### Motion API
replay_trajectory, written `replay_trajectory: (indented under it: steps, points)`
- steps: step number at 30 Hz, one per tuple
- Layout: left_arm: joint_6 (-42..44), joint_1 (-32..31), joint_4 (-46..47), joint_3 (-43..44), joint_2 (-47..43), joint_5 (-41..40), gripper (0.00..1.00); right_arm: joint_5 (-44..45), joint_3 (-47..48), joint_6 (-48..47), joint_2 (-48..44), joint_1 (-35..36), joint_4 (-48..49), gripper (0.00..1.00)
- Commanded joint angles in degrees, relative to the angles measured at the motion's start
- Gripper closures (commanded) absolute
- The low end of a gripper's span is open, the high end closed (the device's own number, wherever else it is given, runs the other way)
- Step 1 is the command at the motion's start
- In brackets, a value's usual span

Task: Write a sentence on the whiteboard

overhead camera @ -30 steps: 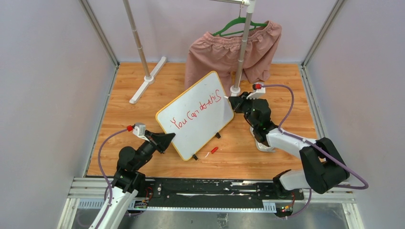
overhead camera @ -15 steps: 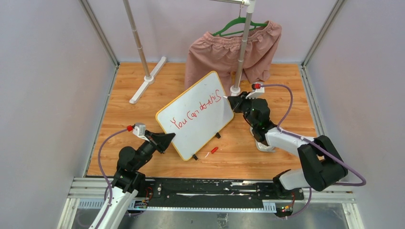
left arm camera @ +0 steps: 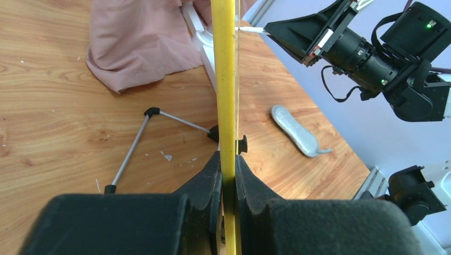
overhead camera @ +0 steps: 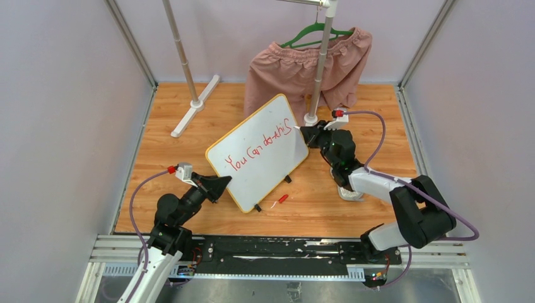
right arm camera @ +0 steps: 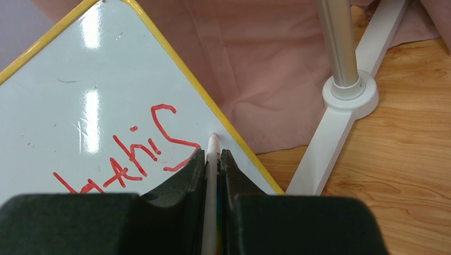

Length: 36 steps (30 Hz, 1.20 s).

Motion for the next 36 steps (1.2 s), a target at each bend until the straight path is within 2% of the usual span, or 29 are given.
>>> replay_trajectory:
  steps: [1,10,14,22,36]
  points:
    - [2.9,-0.8,-2.9,-4.5,-3.3,1.6,1.00,-2.0,1.0,0.4,1.1,-0.6,0.7,1.00]
    - [2.8,-0.8,-3.0,-4.5,-3.3,1.4,1.00,-1.0,0.8,0.2,-0.6,-0.6,-0.1,1.00]
    - [2.8,-0.8,-3.0,-4.5,-3.3,1.4,1.00,2.4,1.1,-0.6,-3.3,-0.7,-1.5,1.00]
    - [2.9,-0.8,-3.0,-4.5,-3.3,1.2,1.00,2.5,1.3,-1.2,-7.6,-1.1,-3.2,1.00]
    - [2.7,-0.8,-3.2,-4.5,-3.2,0.9,1.00,1.1,0.3,-0.9,-6.3,-1.0,-2.7,1.00]
